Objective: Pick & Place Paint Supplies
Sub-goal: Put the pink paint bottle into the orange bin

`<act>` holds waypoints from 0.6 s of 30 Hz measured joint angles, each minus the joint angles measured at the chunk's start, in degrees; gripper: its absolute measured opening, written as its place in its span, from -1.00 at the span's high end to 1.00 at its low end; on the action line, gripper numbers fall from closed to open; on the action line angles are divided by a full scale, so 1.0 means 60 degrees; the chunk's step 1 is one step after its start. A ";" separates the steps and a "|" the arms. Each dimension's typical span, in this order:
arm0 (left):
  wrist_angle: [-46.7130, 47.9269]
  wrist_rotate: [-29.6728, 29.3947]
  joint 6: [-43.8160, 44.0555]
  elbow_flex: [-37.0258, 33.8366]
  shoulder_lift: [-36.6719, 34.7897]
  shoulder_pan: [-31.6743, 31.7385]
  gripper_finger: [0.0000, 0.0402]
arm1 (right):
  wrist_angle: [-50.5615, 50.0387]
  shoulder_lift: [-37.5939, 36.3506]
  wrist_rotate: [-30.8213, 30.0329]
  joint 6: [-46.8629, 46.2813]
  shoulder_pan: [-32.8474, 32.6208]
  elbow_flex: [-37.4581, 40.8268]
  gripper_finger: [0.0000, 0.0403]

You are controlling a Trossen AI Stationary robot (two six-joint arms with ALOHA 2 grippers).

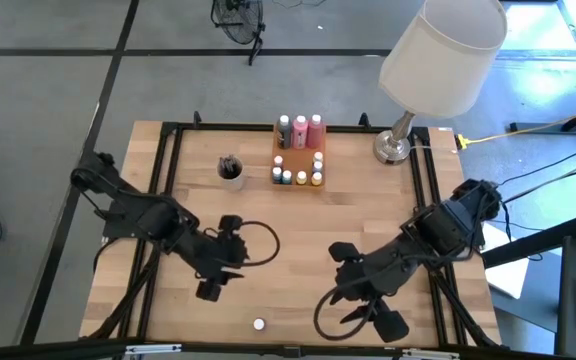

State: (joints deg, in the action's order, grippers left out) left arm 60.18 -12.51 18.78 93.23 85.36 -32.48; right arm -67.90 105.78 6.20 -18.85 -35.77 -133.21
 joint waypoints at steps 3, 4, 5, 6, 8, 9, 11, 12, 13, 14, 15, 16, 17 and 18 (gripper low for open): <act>-0.0066 0.0188 0.0901 -0.0004 0.0171 -0.0091 -0.05 | 0.0000 0.0052 -0.0005 -0.0035 -0.0138 0.0000 0.10; -0.0067 0.0329 0.1225 -0.0004 0.0233 -0.0119 -0.07 | 0.0016 0.0086 -0.0006 -0.0073 -0.0174 0.0000 0.10; -0.0058 0.0564 0.1555 -0.0004 0.0310 -0.0178 -0.08 | 0.0030 0.0096 -0.0004 -0.0141 -0.0209 0.0000 0.10; -0.0054 0.0785 0.1901 -0.0004 0.0372 -0.0224 -0.10 | 0.0016 0.0110 -0.0008 -0.0206 -0.0268 0.0000 0.10; -0.0042 0.1250 0.2401 -0.0007 0.0531 -0.0298 -0.11 | 0.0002 0.0155 -0.0016 -0.0279 -0.0354 0.0000 0.10; -0.0041 0.1409 0.2618 -0.0007 0.0628 -0.0373 -0.12 | 0.0016 0.0183 -0.0056 -0.0296 -0.0392 0.0000 0.10; -0.0031 0.1680 0.2860 -0.0007 0.0819 -0.0529 -0.13 | -0.0022 0.0226 -0.0309 -0.0354 -0.0534 0.0000 0.10; -0.0027 0.1782 0.2899 -0.0007 0.0912 -0.0577 -0.13 | -0.0008 0.0277 -0.0474 -0.0369 -0.0578 0.0000 0.10; 0.0008 0.1875 0.2938 -0.0007 0.0984 -0.0611 -0.12 | 0.0023 0.0333 -0.0661 -0.0411 -0.0622 0.0000 0.10; 0.0107 0.1969 0.2983 -0.0007 0.1052 -0.0656 -0.12 | 0.0020 0.0389 -0.0908 -0.0484 -0.0685 0.0000 0.10; 0.0160 0.2156 0.2991 -0.0011 0.1099 -0.0669 -0.11 | -0.0003 0.0460 -0.1111 -0.0582 -0.0727 0.0000 0.10; 0.0164 0.2342 0.2936 -0.0011 0.1112 -0.0663 -0.10 | 0.0011 0.0531 -0.1321 -0.0786 -0.0761 0.0000 0.10; 0.0209 0.2463 0.2818 -0.0011 0.1109 -0.0658 -0.09 | 0.0033 0.0597 -0.1510 -0.1058 -0.0787 0.0000 0.10; 0.0303 0.2529 0.2705 -0.0011 0.1100 -0.0637 -0.09 | 0.0101 0.0662 -0.1599 -0.1385 -0.0806 0.0000 0.10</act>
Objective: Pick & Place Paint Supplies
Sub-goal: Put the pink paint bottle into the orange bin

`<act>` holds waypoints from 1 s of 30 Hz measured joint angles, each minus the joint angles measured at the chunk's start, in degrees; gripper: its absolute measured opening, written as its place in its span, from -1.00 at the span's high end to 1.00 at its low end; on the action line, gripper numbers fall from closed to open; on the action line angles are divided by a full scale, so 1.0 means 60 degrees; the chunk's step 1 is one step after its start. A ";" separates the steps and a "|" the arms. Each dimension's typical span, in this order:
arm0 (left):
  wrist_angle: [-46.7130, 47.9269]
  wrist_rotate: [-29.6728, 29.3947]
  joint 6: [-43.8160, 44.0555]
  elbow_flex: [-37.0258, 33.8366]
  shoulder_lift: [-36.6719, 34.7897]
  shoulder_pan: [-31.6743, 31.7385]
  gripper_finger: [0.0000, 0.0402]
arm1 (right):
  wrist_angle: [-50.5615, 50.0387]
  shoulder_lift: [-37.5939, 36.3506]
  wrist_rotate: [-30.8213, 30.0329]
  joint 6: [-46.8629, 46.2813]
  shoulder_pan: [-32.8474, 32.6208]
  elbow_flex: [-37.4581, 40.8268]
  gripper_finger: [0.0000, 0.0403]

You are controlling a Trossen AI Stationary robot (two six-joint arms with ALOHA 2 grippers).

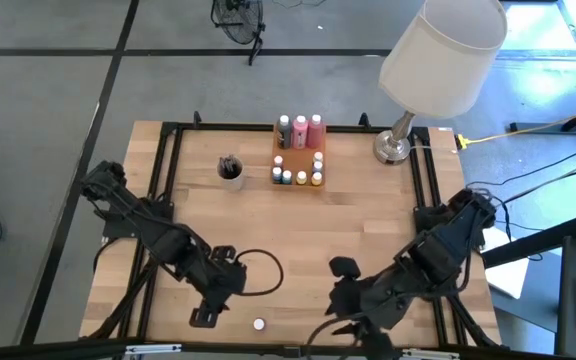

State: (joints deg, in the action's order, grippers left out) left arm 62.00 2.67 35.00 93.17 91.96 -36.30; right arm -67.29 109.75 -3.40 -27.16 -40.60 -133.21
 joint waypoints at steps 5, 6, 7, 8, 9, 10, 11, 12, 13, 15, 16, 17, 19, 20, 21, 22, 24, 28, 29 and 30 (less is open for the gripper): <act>0.0869 0.0082 -0.0357 0.0337 -0.0048 0.0074 -0.05 | 0.0537 0.0282 -0.0309 -0.1753 -0.0003 0.0000 0.10; 0.1065 0.0057 -0.0336 0.0418 -0.0057 0.0077 -0.04 | 0.0664 0.0329 -0.0488 -0.2015 -0.0024 0.0000 0.10; 0.1183 -0.0054 -0.0208 0.0453 -0.0064 0.0074 -0.03 | 0.0785 0.0375 -0.0712 -0.2273 -0.0064 0.0000 0.10; 0.1212 -0.0200 -0.0064 0.0466 -0.0063 0.0074 -0.02 | 0.0936 0.0425 -0.0890 -0.2492 -0.0094 0.0000 0.10; 0.1205 -0.0287 -0.0004 0.0471 -0.0060 0.0074 -0.02 | 0.1080 0.0471 -0.0993 -0.2671 -0.0129 0.0000 0.10; 0.1159 -0.0362 -0.0025 0.0488 -0.0057 0.0074 -0.01 | 0.1163 0.0512 -0.1050 -0.2844 -0.0164 0.0000 0.10; 0.1018 -0.0481 -0.0102 0.0501 -0.0057 0.0074 0.00 | 0.1254 0.0539 -0.1130 -0.3039 -0.0203 0.0000 0.10; 0.0748 -0.0594 -0.0153 0.0505 -0.0050 0.0074 0.00 | 0.1368 0.0559 -0.1220 -0.3275 -0.0245 0.0000 0.10; 0.0441 -0.0702 -0.0274 0.0517 -0.0026 0.0052 0.01 | 0.1448 0.0576 -0.1336 -0.3531 -0.0285 0.0000 0.10; -0.0233 -0.0914 -0.0623 0.0517 0.0022 -0.0051 0.01 | 0.1545 0.0624 -0.1537 -0.3994 -0.0381 0.0000 0.10; -0.0586 -0.0999 -0.0759 0.0518 0.0070 -0.0095 0.01 | 0.1576 0.0660 -0.1629 -0.4182 -0.0434 0.0000 0.10; -0.1001 -0.1068 -0.0873 0.0521 0.0132 -0.0123 0.01 | 0.1586 0.0699 -0.1711 -0.4362 -0.0497 0.0000 0.10; -0.1498 -0.1177 -0.1003 0.0521 0.0293 -0.0239 0.01 | 0.1652 0.0779 -0.1757 -0.4647 -0.0627 0.0000 0.10; -0.1675 -0.1210 -0.1062 0.0521 0.0384 -0.0266 0.01 | 0.1662 0.0815 -0.1756 -0.4736 -0.0693 0.0000 0.10; -0.1836 -0.1234 -0.1109 0.0521 0.0483 -0.0265 0.01 | 0.1658 0.0844 -0.1756 -0.4809 -0.0756 0.0000 0.10; -0.1931 -0.1248 -0.1106 0.0521 0.0582 -0.0261 0.01 | 0.1659 0.0892 -0.1756 -0.4834 -0.0820 0.0000 0.10; -0.1898 -0.1261 -0.0862 0.0521 0.0822 -0.0239 0.01 | 0.1632 0.0975 -0.1756 -0.4783 -0.0923 0.0000 0.10; -0.1890 -0.1259 -0.0698 0.0521 0.1255 -0.0096 0.01 | 0.1577 0.1032 -0.1762 -0.4337 -0.1069 0.0000 0.10; -0.1887 -0.1244 -0.0693 0.0521 0.1356 -0.0047 0.01 | 0.1576 0.1032 -0.1756 -0.4238 -0.1090 0.0000 0.10; -0.1887 -0.1186 -0.0692 0.0521 0.1474 -0.0009 0.01 | 0.1569 0.1032 -0.1760 -0.4159 -0.1114 0.0000 0.10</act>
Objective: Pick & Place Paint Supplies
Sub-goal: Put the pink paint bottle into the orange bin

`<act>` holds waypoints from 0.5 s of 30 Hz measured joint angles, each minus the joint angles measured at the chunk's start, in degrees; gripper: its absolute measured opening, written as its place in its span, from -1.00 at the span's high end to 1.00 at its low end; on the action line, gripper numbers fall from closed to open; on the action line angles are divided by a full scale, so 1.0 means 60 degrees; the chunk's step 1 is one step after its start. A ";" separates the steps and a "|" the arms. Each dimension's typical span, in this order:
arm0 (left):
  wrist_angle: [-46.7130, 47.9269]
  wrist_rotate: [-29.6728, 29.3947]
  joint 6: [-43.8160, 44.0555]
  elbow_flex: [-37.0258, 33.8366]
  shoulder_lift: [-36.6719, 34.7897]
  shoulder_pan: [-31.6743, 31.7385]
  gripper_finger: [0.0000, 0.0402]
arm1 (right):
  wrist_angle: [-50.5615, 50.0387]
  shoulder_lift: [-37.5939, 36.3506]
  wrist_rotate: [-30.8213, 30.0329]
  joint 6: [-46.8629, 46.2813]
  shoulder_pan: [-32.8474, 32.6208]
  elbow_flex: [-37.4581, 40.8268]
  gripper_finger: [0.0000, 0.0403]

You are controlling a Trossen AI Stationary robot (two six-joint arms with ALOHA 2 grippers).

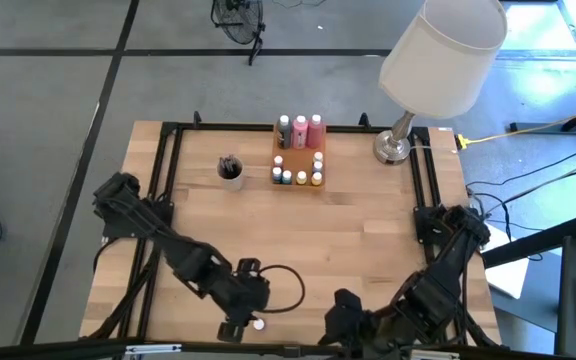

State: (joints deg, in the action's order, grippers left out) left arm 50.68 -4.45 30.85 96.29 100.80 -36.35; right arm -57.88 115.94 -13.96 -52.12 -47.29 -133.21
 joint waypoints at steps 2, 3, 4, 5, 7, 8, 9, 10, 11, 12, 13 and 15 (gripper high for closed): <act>0.0015 0.0333 0.0003 -0.0003 0.0246 0.0058 0.01 | -0.0008 0.0004 0.0000 0.0066 -0.0038 0.0000 0.10; 0.0015 0.0565 0.0000 -0.0004 0.0339 0.0082 0.01 | -0.0008 0.0004 -0.0004 0.0094 -0.0072 0.0000 0.10; 0.0011 0.0841 0.0021 -0.0004 0.0448 0.0095 0.01 | -0.0008 0.0004 0.0000 0.0156 -0.0093 0.0000 0.10; 0.0003 0.1143 0.0147 -0.0004 0.0537 0.0094 0.01 | -0.0017 0.0004 0.0000 0.0237 -0.0124 0.0000 0.10; 0.0023 0.1551 0.0353 -0.0004 0.0767 0.0094 0.00 | -0.0031 0.0004 0.0001 0.0429 -0.0153 0.0000 0.10; 0.0024 0.1571 0.0353 -0.0004 0.0871 0.0093 0.00 | -0.0030 0.0004 0.0004 0.0519 -0.0156 0.0000 0.10; 0.0032 0.1544 0.0393 -0.0004 0.0951 0.0090 -0.01 | -0.0030 0.0004 0.0002 0.0568 -0.0153 0.0000 0.10; 0.0029 0.1534 0.0473 -0.0011 0.0986 0.0090 -0.02 | -0.0030 0.0004 0.0000 0.0606 -0.0149 0.0000 0.10; 0.0008 0.1530 0.0491 -0.0011 0.1008 0.0105 -0.03 | -0.0034 0.0004 0.0000 0.0652 -0.0146 0.0000 0.10; -0.0028 0.1526 0.0497 -0.0011 0.1012 0.0135 -0.03 | -0.0034 0.0004 0.0000 0.0718 -0.0146 0.0000 0.10; -0.0023 0.1523 0.0520 -0.0011 0.1012 0.0149 -0.04 | -0.0030 0.0004 0.0000 0.0778 -0.0146 0.0000 0.10; -0.0022 0.1511 0.0700 -0.0011 0.1016 0.0182 -0.04 | -0.0038 0.0004 0.0000 0.0841 -0.0146 0.0000 0.10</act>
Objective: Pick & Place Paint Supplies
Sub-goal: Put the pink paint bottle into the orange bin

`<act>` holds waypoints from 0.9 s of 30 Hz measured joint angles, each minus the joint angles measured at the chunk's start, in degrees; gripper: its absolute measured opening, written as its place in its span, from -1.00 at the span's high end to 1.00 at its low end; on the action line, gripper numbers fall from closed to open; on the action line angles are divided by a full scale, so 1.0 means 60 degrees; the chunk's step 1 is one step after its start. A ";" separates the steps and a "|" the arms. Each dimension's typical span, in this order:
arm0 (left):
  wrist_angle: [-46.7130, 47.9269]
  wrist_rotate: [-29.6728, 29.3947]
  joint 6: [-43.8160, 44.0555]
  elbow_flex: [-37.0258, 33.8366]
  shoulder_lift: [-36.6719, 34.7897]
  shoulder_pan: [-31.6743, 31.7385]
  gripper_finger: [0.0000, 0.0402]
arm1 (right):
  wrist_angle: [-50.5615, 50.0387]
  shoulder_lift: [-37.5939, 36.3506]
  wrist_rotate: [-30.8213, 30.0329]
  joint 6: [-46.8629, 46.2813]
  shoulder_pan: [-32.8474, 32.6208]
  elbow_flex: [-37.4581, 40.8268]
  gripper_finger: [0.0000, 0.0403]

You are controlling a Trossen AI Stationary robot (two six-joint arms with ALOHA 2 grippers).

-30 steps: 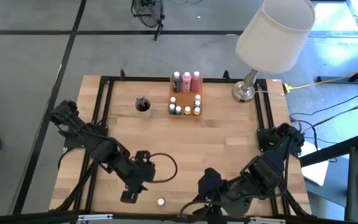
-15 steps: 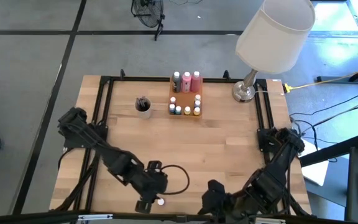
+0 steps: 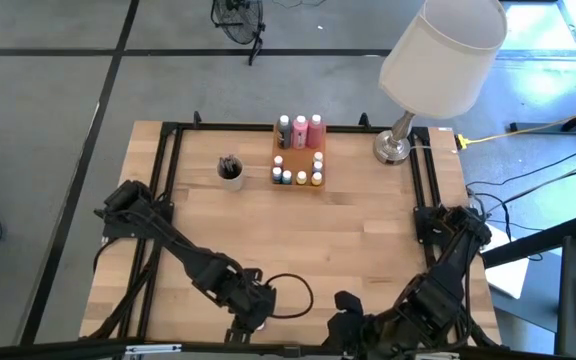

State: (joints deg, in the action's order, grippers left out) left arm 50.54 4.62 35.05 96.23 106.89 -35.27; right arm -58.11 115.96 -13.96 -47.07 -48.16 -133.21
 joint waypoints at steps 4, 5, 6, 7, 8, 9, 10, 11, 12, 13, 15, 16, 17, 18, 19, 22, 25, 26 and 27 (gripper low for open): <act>-0.0010 0.0266 0.0037 0.0000 0.0000 0.0036 -0.06 | -0.0166 0.0000 -0.0208 0.0026 0.0000 0.0000 0.10; -0.0044 0.0495 0.0069 0.0000 0.0000 0.0036 -0.07 | -0.0219 0.0000 -0.0254 0.0026 0.0000 0.0000 0.10; -0.0137 0.0715 0.0151 0.0000 0.0000 0.0033 -0.10 | -0.0253 0.0000 -0.0303 0.0025 0.0000 0.0000 0.10; -0.0284 0.0848 0.0251 0.0000 0.0000 0.0032 -0.13 | -0.0279 0.0000 -0.0372 0.0022 0.0000 0.0000 0.10; -0.0432 0.0958 0.0280 0.0000 0.0000 0.0029 -0.16 | -0.0306 0.0000 -0.0440 0.0018 0.0000 0.0000 0.10; -0.0583 0.0991 0.0280 0.0000 0.0000 0.0025 -0.20 | -0.0316 0.0000 -0.0493 0.0018 0.0000 0.0000 0.10; -0.0694 0.0992 0.0280 0.0004 0.0000 0.0027 -0.25 | -0.0317 0.0000 -0.0563 0.0018 0.0000 0.0000 0.10; -0.0718 0.0992 0.0247 0.0004 0.0000 0.0029 -0.29 | -0.0323 0.0000 -0.0646 0.0009 0.0000 0.0000 0.10; -0.0691 0.0986 0.0219 0.0004 0.0000 0.0029 -0.33 | -0.0327 0.0000 -0.0702 0.0002 0.0000 0.0000 0.10; -0.0678 0.0960 0.0207 0.0004 0.0002 0.0031 -0.37 | -0.0328 0.0000 -0.0734 0.0002 0.0000 0.0000 0.10; -0.0710 0.0919 0.0245 -0.0012 0.0001 0.0033 -0.43 | -0.0329 0.0000 -0.0747 -0.0029 0.0000 0.0000 0.10; -0.0710 0.0919 0.0270 -0.0022 0.0002 0.0033 -0.45 | -0.0332 0.0000 -0.0745 -0.0050 0.0000 0.0000 0.10; -0.0707 0.0908 0.0280 -0.0025 0.0004 0.0029 -0.46 | -0.0332 0.0000 -0.0743 -0.0072 0.0000 0.0000 0.10; -0.0707 0.0827 0.0283 -0.0025 0.0004 -0.0003 -0.46 | -0.0332 0.0000 -0.0744 -0.0080 0.0000 0.0000 0.10; -0.0707 0.0642 0.0281 -0.0025 0.0004 -0.0049 -0.46 | -0.0332 0.0000 -0.0743 -0.0080 0.0000 0.0000 0.10; -0.0566 -0.0005 0.0226 -0.0025 0.0004 -0.0127 -0.45 | -0.0332 0.0000 -0.0746 -0.0084 0.0000 0.0000 0.10; -0.0082 -0.0603 0.0142 -0.0025 0.0004 -0.0129 -0.43 | -0.0332 0.0000 -0.0743 -0.0093 0.0000 0.0000 0.10; 0.0099 -0.0777 0.0141 -0.0029 0.0004 -0.0124 -0.42 | -0.0332 0.0000 -0.0743 -0.0105 0.0000 0.0000 0.10; 0.0245 -0.0921 0.0142 -0.0029 0.0004 -0.0120 -0.42 | -0.0332 0.0000 -0.0743 -0.0109 0.0000 0.0000 0.10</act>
State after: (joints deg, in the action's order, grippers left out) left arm 52.02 -0.91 35.90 96.05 106.91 -35.99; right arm -60.10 115.96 -18.41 -47.72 -48.16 -133.21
